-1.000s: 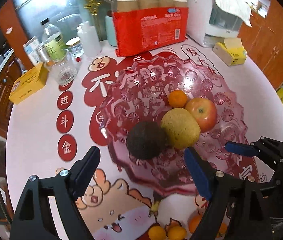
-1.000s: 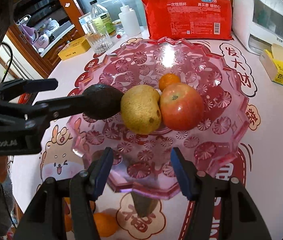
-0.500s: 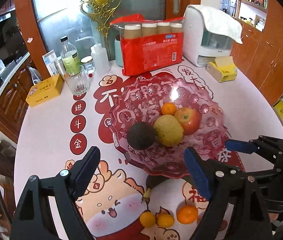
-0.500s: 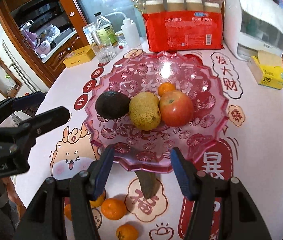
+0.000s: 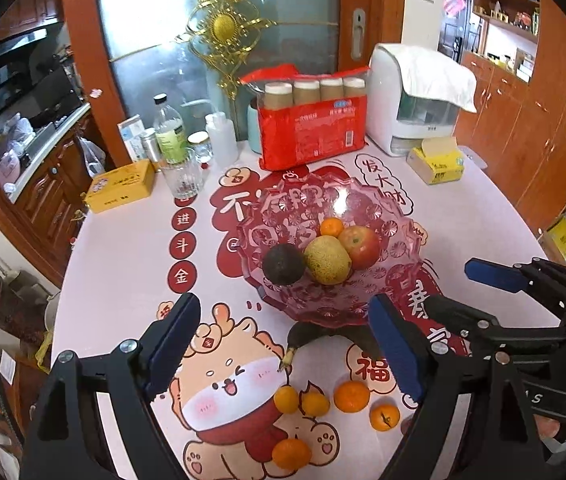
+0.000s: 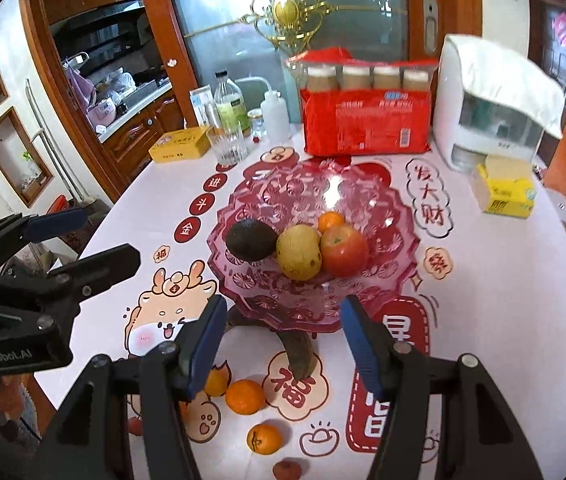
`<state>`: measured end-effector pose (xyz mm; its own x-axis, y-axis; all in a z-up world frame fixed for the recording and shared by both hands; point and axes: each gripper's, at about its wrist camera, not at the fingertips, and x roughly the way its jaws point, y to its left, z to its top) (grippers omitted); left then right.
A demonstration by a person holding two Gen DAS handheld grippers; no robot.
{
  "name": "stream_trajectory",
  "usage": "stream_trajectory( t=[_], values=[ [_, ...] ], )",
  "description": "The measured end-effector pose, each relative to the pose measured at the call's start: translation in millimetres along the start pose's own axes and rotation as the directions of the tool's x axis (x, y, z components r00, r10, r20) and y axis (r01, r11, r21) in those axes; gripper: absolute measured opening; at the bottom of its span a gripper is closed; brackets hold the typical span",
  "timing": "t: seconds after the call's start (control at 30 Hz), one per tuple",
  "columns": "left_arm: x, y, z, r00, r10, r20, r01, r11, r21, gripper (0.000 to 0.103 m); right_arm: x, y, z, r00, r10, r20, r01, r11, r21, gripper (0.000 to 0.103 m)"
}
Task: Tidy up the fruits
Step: 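Withdraw both tools from the bowl, then move the left tool to a large orange while the right tool reaches the dark banana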
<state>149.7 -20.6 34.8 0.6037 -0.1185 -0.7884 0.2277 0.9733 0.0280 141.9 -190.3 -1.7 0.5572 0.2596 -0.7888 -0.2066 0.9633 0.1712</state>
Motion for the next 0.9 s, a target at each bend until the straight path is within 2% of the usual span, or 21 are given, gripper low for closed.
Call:
stream_trajectory(
  t=[0.13, 0.23, 0.4, 0.67, 0.9],
  values=[
    [-17.2, 2.2, -8.7, 1.000, 0.001, 0.019, -0.001, 1.000, -0.015, 0.085, -19.7, 7.7, -6.1, 0.999, -0.019, 0.033, 0.020, 1.000, -0.015, 0.061],
    [-25.6, 3.9, -16.3, 1.000, -0.001, 0.018, 0.001, 0.999, -0.033, 0.085, -32.0, 13.1, -12.8, 0.998, -0.027, 0.065, 0.029, 0.999, -0.027, 0.066],
    [-31.6, 5.5, -31.2, 0.999, 0.031, 0.013, -0.031, 0.998, -0.047, 0.085, -38.8, 20.2, -22.8, 0.996, -0.021, 0.089, 0.026, 0.998, -0.056, 0.067],
    [-23.8, 11.2, -63.9, 0.999, 0.031, -0.018, -0.033, 0.996, -0.084, 0.085, -27.2, 20.4, -47.0, 0.998, 0.014, 0.059, -0.011, 0.999, -0.049, 0.067],
    [10.1, 8.5, -110.4, 0.996, 0.045, -0.082, -0.053, 0.994, -0.100, 0.085, -1.1, 13.8, -73.8, 1.000, 0.016, -0.005, -0.016, 0.999, -0.037, 0.067]
  ],
)
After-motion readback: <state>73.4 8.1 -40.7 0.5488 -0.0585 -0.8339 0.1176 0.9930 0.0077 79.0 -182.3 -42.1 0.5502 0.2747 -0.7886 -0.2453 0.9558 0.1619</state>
